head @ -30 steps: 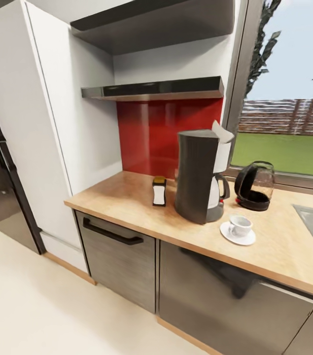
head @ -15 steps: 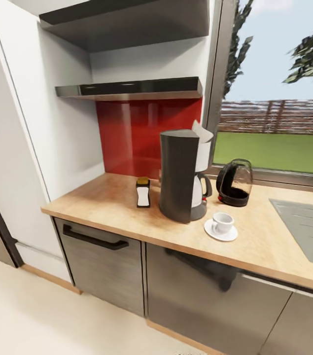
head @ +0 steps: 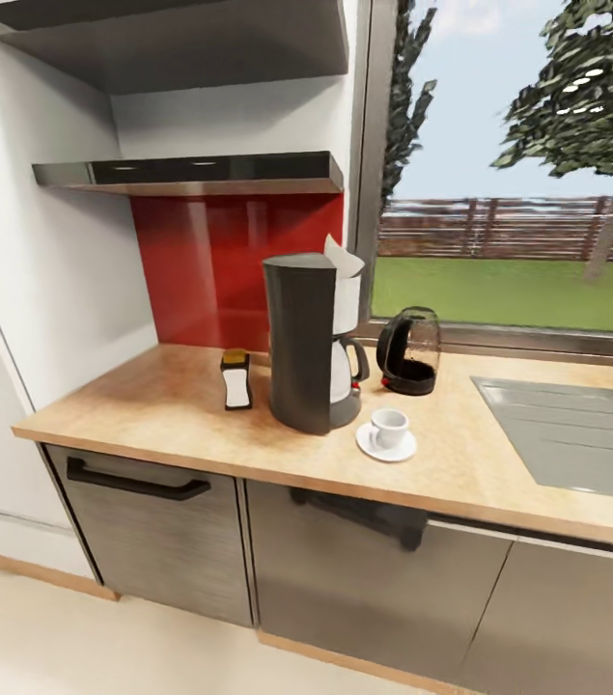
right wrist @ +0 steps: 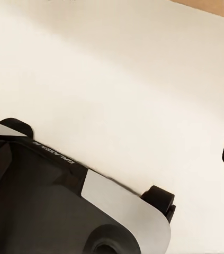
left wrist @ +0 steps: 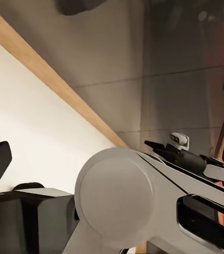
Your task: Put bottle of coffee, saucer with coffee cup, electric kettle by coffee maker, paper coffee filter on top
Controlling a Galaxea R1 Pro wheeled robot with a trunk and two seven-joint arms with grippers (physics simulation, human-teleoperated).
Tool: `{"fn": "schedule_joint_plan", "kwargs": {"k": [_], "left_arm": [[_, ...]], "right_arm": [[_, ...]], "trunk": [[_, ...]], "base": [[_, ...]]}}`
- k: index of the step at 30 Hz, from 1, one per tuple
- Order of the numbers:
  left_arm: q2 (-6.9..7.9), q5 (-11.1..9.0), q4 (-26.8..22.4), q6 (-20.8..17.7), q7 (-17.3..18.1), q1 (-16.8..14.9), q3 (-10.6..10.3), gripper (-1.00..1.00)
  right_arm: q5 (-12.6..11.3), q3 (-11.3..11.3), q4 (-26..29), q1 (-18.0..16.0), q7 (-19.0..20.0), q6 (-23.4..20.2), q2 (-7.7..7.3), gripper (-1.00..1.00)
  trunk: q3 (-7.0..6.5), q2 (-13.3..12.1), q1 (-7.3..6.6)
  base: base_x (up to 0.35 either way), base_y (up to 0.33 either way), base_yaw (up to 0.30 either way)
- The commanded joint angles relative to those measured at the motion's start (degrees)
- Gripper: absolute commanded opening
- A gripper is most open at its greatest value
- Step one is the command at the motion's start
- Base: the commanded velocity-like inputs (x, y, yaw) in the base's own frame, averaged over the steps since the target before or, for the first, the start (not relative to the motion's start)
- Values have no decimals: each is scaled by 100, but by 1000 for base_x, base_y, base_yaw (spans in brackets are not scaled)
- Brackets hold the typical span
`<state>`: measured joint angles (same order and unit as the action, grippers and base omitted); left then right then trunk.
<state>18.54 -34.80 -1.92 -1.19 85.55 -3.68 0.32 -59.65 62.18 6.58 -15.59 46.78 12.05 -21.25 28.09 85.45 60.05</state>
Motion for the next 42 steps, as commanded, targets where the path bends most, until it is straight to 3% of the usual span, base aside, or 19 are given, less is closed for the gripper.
{"fn": "schedule_joint_plan", "kwargs": {"k": [1, 12, 33, 38, 39, 42], "left_arm": [[1, 0, -3, -13, 15, -1, -1, 100], [1, 0, -7, -13, 15, -1, -5, 100], [1, 0, -2, -13, 13, -1, -5, 100], [5, 0, -2, -13, 6, -1, 1, 100], [7, 0, -2, -13, -64, -1, 2, 100], [4, 0, -2, -17, -466, -1, 3, 100]], "right_arm": [[-29, 49, 1, -5, 2, 37, -2, 100], [-27, 49, 1, -5, 3, 44, -2, 100], [-22, 52, 1, 1, -45, 58, 7, 100], [-31, 52, 1, 3, -420, 39, 22, 100], [-40, 49, 1, 3, -750, 20, 73, 100], [-49, 44, -4, 3, -1247, 4, 126, 100]], "trunk": [[6, 3, 0], [3, 3, 0], [-73, 3, 0], [-77, 3, 0], [-78, 3, 0], [-78, 3, 0]], "base": [[44, 125, -139], [126, 211, -122], [6, 9, -258], [0, 0, -61], [0, 0, -16], [0, 0, -9]]}}
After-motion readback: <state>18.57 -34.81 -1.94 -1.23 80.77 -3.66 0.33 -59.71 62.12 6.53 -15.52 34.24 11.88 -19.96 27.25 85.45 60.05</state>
